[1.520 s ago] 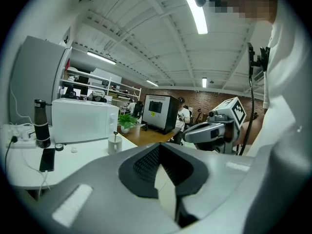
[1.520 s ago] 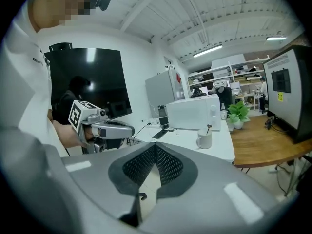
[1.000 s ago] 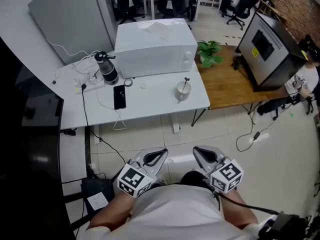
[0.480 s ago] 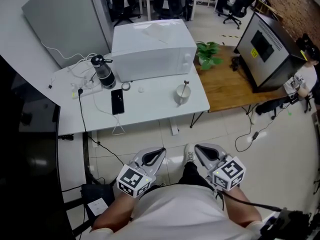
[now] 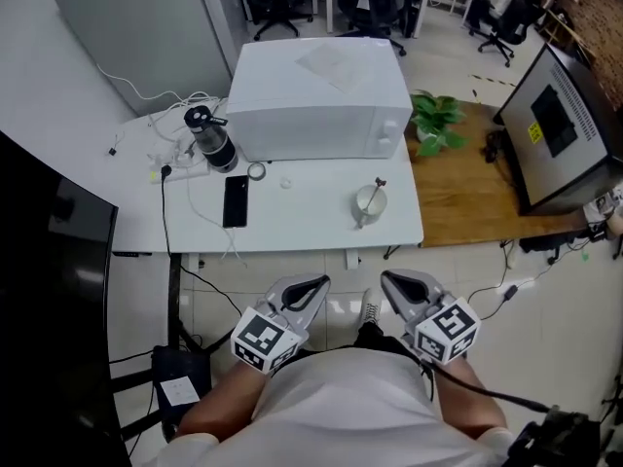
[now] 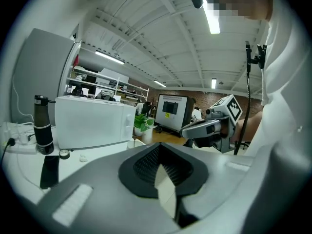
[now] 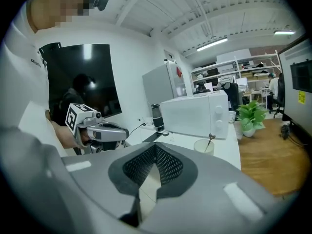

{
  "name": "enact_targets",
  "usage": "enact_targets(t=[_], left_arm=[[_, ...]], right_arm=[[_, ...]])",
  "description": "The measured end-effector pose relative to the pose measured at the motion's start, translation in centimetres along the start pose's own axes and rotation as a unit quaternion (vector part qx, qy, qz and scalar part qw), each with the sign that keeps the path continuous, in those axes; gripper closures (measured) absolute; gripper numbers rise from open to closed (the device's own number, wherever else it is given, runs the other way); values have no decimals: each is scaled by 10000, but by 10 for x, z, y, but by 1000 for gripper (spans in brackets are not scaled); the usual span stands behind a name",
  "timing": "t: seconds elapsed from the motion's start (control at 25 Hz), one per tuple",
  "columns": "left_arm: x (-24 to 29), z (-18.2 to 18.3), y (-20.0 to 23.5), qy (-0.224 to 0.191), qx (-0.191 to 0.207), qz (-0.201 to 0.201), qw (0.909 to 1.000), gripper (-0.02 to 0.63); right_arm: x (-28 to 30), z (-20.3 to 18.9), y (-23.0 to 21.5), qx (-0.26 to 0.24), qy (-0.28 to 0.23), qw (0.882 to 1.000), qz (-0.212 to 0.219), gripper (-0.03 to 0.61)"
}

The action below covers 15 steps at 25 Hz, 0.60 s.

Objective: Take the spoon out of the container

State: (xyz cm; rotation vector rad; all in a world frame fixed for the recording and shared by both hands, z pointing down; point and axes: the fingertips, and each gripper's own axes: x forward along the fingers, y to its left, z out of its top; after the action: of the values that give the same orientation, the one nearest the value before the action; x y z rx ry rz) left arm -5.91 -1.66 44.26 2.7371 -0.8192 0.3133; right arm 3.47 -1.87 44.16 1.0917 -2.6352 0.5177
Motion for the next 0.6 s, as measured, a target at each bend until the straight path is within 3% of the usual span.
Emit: enact_targets(t=[0.28, 0.6], left_arm=[[81, 36, 14, 25, 49, 155, 9999, 609], [130, 51, 47, 87, 20, 796, 9968, 609]], right_arm=[[13, 26, -72, -74, 30, 9993, 358, 572], [20, 36, -125, -174, 138, 9957, 896, 572]])
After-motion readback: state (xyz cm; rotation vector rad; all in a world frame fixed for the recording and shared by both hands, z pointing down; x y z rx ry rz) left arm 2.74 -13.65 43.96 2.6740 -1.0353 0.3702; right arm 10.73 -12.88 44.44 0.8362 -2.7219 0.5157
